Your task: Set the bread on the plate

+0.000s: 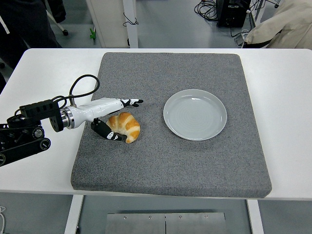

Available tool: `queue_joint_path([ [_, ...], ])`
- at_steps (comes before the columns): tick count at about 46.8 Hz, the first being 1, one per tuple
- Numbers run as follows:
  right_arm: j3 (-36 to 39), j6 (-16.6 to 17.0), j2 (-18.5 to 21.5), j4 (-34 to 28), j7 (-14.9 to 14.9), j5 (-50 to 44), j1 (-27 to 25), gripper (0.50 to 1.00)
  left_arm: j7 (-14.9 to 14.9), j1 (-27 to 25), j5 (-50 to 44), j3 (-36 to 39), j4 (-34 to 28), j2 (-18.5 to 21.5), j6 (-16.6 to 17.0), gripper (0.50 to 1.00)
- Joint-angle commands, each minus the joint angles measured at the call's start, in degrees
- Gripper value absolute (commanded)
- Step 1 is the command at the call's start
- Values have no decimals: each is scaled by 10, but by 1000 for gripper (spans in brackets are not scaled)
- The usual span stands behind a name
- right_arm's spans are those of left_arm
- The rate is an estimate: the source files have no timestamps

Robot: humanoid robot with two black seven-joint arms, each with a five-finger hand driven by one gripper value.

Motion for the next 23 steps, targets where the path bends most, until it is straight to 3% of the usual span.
queue_joint_path([
  [1,0,-1,0,0,0,0,0,1000,-1,0,0,0,0,-1,1,818],
  [12,0,0,0,0,0,0,0,1000,-2,1,0,1,0,-5,1,707],
  [23,0,0,0,0,0,0,0,1000,-2,4,0,1,0,-6,1,662],
])
